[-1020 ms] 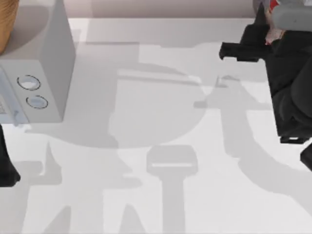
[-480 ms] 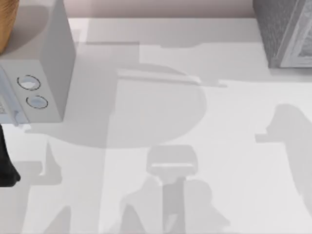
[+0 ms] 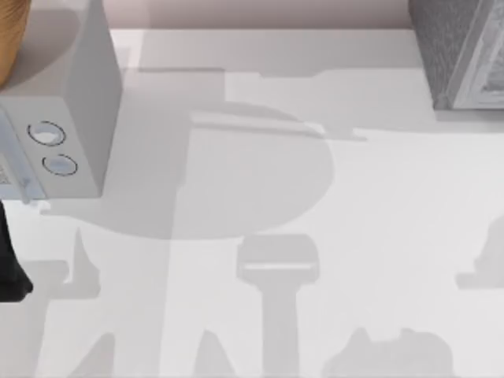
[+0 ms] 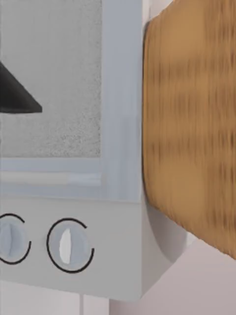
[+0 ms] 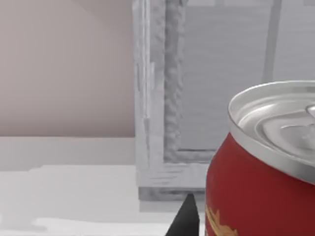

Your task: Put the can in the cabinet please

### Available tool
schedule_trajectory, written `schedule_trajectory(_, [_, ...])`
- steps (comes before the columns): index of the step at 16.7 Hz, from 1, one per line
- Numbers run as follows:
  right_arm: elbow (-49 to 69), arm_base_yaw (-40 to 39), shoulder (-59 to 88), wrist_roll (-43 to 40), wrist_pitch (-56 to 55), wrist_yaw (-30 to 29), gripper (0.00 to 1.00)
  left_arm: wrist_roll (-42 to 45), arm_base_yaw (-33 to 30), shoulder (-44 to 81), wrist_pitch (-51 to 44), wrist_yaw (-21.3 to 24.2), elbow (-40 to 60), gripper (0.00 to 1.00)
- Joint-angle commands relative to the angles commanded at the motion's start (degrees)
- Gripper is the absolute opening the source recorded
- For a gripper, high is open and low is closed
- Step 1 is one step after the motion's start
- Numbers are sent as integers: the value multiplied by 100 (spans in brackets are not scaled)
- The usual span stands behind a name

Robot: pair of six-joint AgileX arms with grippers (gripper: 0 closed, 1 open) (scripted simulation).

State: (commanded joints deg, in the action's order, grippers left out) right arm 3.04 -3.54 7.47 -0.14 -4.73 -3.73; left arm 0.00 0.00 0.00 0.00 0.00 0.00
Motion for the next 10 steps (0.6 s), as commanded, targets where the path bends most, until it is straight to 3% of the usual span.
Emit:
schedule_trajectory(4, [-288, 334, -704, 14, 447, 352, 0, 0, 0, 0, 0, 0, 0, 100])
schedule_trajectory(10, [-292, 337, -724, 23, 465, 367, 0, 0, 0, 0, 0, 0, 0, 100])
